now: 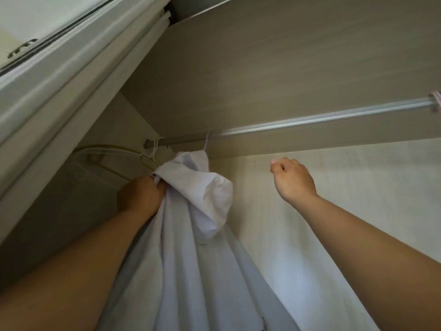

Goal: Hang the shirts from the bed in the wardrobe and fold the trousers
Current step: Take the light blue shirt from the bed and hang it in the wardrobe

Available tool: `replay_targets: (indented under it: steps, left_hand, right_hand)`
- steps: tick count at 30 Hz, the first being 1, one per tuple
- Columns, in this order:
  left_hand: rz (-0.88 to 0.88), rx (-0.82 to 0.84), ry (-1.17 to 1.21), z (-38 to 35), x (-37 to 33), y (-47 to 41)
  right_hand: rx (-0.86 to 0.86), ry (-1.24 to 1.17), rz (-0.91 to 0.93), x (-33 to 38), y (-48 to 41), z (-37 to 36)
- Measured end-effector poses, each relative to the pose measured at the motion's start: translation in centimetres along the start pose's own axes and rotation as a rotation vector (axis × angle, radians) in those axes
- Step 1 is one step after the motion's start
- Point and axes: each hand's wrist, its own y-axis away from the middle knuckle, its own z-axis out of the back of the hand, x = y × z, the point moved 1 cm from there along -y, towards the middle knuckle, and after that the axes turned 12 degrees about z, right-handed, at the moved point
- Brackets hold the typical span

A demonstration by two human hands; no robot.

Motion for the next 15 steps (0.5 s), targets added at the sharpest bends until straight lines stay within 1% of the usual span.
replay_targets:
  steps: [2, 5, 8, 12, 15]
  left_hand:
    - [0.055, 0.025, -0.076, 0.2, 0.9, -0.5]
    - [0.068, 0.084, -0.159, 0.0, 1.0, -0.4]
    - [0.124, 0.099, -0.133, -0.4, 0.8, 0.3]
    - [0.091, -0.002, 0.056, -0.2, 0.6, 1.8]
    - [0.032, -0.103, 0.114, 0.5, 0.3, 3.1]
  right_hand:
    - [0.059, 0.006, 0.024, 0.2, 0.4, -0.9]
    - [0.158, 0.012, 0.072, 0.6, 1.5, -2.4]
    - [0.252, 0.015, 0.125, 1.4, 2.8, -3.9]
    - [0.342, -0.008, 0.182, 2.8, 4.6, -5.5]
    - [0.405, 0.006, 0.226, 4.1, 5.6, -6.0]
